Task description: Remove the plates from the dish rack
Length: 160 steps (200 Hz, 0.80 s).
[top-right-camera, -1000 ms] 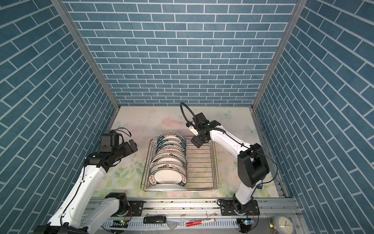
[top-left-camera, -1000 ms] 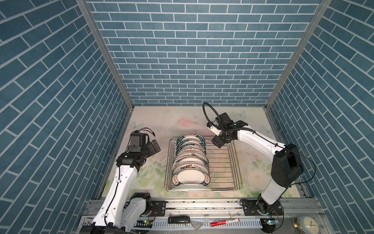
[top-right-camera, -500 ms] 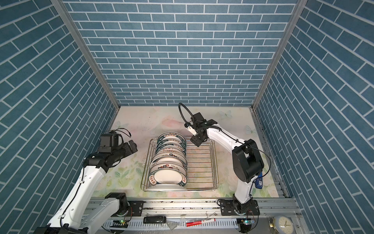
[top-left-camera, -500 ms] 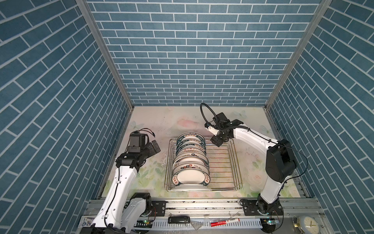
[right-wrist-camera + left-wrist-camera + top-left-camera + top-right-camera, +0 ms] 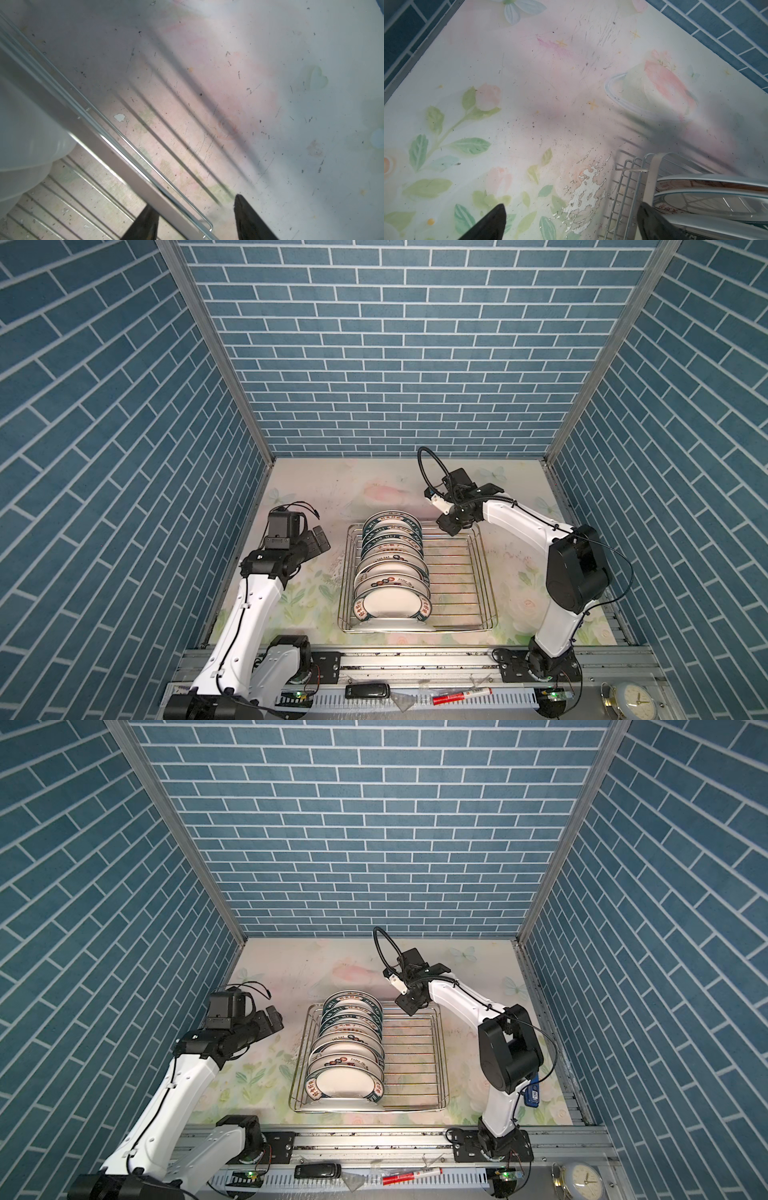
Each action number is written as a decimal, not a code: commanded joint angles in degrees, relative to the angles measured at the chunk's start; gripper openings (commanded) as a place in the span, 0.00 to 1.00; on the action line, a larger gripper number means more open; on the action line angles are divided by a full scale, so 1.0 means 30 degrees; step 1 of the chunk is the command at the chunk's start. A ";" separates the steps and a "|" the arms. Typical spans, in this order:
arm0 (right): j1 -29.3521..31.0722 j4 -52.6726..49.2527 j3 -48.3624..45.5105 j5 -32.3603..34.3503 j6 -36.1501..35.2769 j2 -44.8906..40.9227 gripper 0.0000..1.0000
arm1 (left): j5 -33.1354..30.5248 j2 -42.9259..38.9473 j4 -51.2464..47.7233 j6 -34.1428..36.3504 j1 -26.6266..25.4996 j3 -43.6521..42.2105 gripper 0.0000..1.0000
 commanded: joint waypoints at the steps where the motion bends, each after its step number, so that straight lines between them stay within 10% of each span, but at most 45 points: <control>1: -0.0091 0.0372 -0.0717 -0.0098 -0.0629 0.0162 0.57 | -0.0073 0.0060 0.0030 0.0236 0.0137 0.0814 0.99; 160: -0.1889 0.0034 -0.0616 -0.0407 0.0595 0.0688 0.43 | 0.0190 0.0607 0.0448 0.0198 0.0139 0.1199 0.99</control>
